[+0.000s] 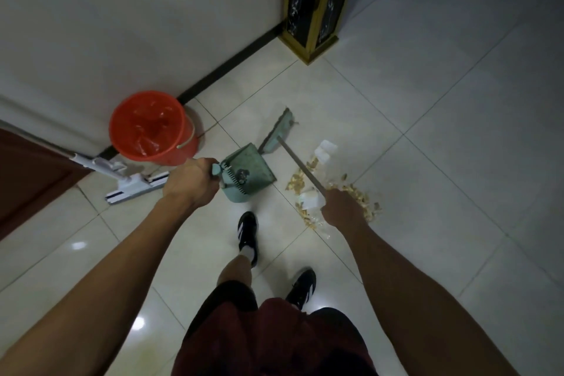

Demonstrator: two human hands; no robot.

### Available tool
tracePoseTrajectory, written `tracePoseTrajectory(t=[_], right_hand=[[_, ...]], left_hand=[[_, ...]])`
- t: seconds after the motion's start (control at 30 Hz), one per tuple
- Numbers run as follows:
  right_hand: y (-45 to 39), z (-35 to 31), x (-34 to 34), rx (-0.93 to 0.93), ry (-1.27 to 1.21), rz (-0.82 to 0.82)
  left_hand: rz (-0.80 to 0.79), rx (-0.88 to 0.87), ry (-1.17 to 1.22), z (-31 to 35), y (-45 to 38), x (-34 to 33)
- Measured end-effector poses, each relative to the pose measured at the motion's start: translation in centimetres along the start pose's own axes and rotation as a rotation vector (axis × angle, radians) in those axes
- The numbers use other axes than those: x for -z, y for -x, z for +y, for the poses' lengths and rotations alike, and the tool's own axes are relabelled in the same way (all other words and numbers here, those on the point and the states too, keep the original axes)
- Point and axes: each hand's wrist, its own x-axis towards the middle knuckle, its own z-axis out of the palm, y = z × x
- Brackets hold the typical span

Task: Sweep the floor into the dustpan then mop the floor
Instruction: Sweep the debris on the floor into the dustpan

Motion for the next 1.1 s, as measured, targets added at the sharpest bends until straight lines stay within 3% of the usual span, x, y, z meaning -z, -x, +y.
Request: tracePoseTrajectory(t=[0.2, 0.37, 0.5, 0.73, 1.1], right_hand=[[-7.9, -9.1, 1.8, 0.049, -0.034, 0.005], [-13.8, -15.1, 4.2, 0.031, -0.174, -0.139], [-15.7, -17.5, 5.4, 0.017, -0.160, -0.162], [-14.4, -15.0, 6.2, -0.082, -0.056, -0.139], [-6.2, -4.1, 2.0, -0.353, -0.326, -0.229]], left_hand=[[-0.009, 0.053, 0.047, -5.2, -7.0, 4.1], [-0.049, 0.064, 0.012, -7.4, -11.7, 7.0], [-0.076, 0.023, -0.037, -7.6, -13.8, 8.3], [-0.114, -0.038, -0.069, -5.6, -15.1, 9.3], [-0.139, -0.183, -0.133, 1.6, -12.6, 6.3]])
